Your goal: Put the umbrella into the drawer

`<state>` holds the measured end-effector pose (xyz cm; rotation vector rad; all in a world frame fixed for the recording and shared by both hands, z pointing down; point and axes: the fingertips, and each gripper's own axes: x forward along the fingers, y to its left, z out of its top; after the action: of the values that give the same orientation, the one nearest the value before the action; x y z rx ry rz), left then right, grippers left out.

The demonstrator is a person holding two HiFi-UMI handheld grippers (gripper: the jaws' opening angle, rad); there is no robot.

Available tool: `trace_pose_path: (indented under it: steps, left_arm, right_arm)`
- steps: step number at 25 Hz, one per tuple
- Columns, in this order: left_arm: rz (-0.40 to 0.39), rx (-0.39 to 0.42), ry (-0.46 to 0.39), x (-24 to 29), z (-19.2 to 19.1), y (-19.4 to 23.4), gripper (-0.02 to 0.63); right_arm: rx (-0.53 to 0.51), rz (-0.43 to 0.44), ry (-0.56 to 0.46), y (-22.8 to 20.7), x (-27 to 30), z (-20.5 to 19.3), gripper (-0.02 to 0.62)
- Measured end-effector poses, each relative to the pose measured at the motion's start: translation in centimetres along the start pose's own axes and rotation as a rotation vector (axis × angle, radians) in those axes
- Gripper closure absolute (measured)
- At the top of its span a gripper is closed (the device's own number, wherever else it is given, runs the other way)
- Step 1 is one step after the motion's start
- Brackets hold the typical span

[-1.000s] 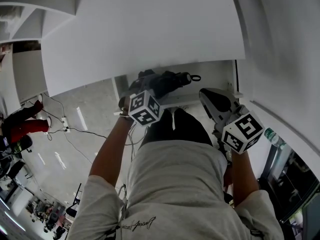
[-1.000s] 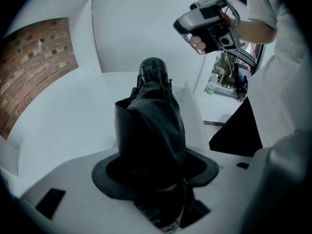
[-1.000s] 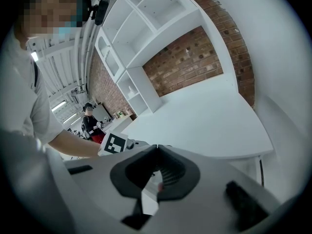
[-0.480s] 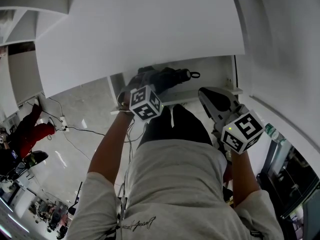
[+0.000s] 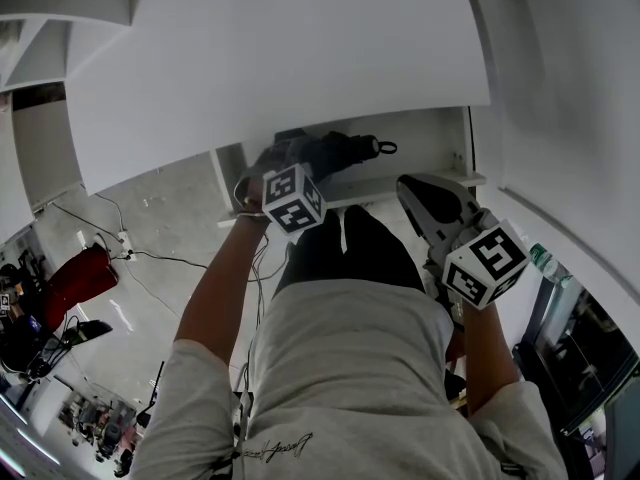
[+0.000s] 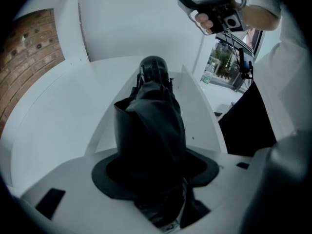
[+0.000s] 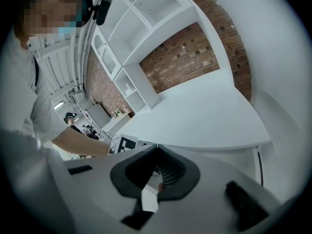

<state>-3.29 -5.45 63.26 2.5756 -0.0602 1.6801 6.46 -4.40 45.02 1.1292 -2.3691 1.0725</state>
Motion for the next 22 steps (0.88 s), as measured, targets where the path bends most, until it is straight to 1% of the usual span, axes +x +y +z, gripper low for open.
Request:
trace_pose_path:
  steps: [12,22]
  left_arm:
    - [-0.021,0.011,0.026,2.2,0.3,-0.5,0.334]
    - [-0.033,0.006,0.035,3.4,0.2,-0.1,0.334]
  right_arm:
    - [0.013,0.005,0.009,-0.5,-0.1,-1.7,0.568]
    - [0.025,0.001,0.018,-0.8,0.2,-2.4,0.568]
